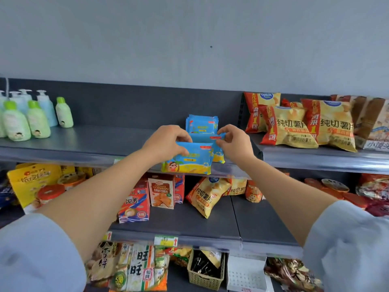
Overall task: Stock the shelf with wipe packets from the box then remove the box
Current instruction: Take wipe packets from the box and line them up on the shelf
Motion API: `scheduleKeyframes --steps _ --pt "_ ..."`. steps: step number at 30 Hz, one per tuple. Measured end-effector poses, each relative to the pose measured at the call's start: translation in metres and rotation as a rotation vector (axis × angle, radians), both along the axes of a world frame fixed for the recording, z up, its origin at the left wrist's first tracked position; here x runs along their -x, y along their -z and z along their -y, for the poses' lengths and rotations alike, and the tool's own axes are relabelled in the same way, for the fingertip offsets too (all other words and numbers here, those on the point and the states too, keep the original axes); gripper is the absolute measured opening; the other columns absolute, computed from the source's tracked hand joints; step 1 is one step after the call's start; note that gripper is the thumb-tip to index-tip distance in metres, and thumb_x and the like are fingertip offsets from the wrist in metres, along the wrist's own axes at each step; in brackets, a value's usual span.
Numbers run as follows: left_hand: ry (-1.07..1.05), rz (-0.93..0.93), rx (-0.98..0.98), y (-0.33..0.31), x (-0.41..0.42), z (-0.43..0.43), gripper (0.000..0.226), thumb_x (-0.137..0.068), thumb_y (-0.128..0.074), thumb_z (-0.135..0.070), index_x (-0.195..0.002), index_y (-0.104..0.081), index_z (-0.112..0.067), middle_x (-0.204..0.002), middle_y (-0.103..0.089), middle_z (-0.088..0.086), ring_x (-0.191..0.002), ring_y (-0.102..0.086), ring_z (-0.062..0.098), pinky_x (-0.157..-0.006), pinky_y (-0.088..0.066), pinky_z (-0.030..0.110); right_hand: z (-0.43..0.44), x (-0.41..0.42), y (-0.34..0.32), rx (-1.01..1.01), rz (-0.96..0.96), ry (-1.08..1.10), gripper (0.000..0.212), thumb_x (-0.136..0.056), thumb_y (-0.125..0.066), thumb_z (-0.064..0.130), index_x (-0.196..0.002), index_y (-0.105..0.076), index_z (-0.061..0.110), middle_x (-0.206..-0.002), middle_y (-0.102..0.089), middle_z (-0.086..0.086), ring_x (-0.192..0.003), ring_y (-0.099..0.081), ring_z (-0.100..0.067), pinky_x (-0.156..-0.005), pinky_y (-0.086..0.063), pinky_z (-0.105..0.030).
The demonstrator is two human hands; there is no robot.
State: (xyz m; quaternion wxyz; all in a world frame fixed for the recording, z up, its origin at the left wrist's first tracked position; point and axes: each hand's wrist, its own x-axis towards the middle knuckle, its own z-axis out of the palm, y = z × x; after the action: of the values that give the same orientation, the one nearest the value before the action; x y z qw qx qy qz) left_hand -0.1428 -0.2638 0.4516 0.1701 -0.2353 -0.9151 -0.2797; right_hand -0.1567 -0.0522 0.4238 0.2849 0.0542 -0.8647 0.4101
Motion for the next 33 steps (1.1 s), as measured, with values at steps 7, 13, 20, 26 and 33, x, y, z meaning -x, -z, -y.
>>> scheduleKeyframes --steps 7,13,20,26,33 --pt "0.002 0.003 -0.030 -0.023 0.069 -0.012 0.025 -0.073 -0.079 -0.010 -0.096 -0.072 -0.018 -0.095 -0.064 -0.009 -0.087 -0.058 0.010 -0.077 -0.046 0.026 -0.013 0.080 -0.021 0.041 -0.025 -0.008 0.016 -0.086 -0.068 0.010 -0.090 -0.059 0.023 -0.072 -0.056 0.000 -0.068 -0.055 -0.017 -0.065 -0.052 -0.036" --pt "0.013 0.044 -0.082 -0.021 0.120 -0.021 0.025 -0.071 -0.080 -0.009 -0.093 -0.072 -0.019 -0.094 -0.067 -0.007 -0.086 -0.062 0.009 -0.078 -0.049 0.024 -0.023 0.139 -0.016 0.029 0.036 0.012 0.013 -0.086 -0.066 0.012 -0.094 -0.061 0.021 -0.076 -0.057 -0.001 -0.069 -0.055 -0.017 -0.062 -0.049 -0.031" --pt "0.029 0.094 -0.047 -0.017 0.161 -0.030 0.024 -0.072 -0.080 -0.012 -0.093 -0.071 -0.020 -0.092 -0.065 -0.011 -0.082 -0.058 0.004 -0.075 -0.048 0.021 -0.035 0.181 -0.002 0.050 0.123 0.076 0.022 -0.087 -0.068 0.016 -0.107 -0.058 0.017 -0.085 -0.056 0.002 -0.070 -0.053 -0.008 -0.053 -0.041 -0.020" --pt "0.034 0.104 0.009 -0.012 0.189 -0.038 0.023 -0.073 -0.080 -0.013 -0.091 -0.070 -0.022 -0.094 -0.064 -0.011 -0.088 -0.059 0.007 -0.081 -0.050 0.028 -0.035 0.202 0.003 0.079 0.171 0.137 0.029 -0.083 -0.072 0.015 -0.106 -0.055 0.013 -0.091 -0.057 0.000 -0.080 -0.055 -0.013 -0.066 -0.045 -0.027" --pt "0.007 0.026 0.132 -0.002 0.216 -0.044 0.025 -0.081 -0.073 -0.018 -0.106 -0.068 -0.024 -0.103 -0.059 -0.010 -0.098 -0.055 0.011 -0.084 -0.046 0.030 -0.034 0.220 0.001 -0.020 0.182 0.157 0.023 -0.084 -0.070 0.013 -0.104 -0.059 0.016 -0.087 -0.057 0.004 -0.078 -0.055 -0.011 -0.062 -0.043 -0.021"
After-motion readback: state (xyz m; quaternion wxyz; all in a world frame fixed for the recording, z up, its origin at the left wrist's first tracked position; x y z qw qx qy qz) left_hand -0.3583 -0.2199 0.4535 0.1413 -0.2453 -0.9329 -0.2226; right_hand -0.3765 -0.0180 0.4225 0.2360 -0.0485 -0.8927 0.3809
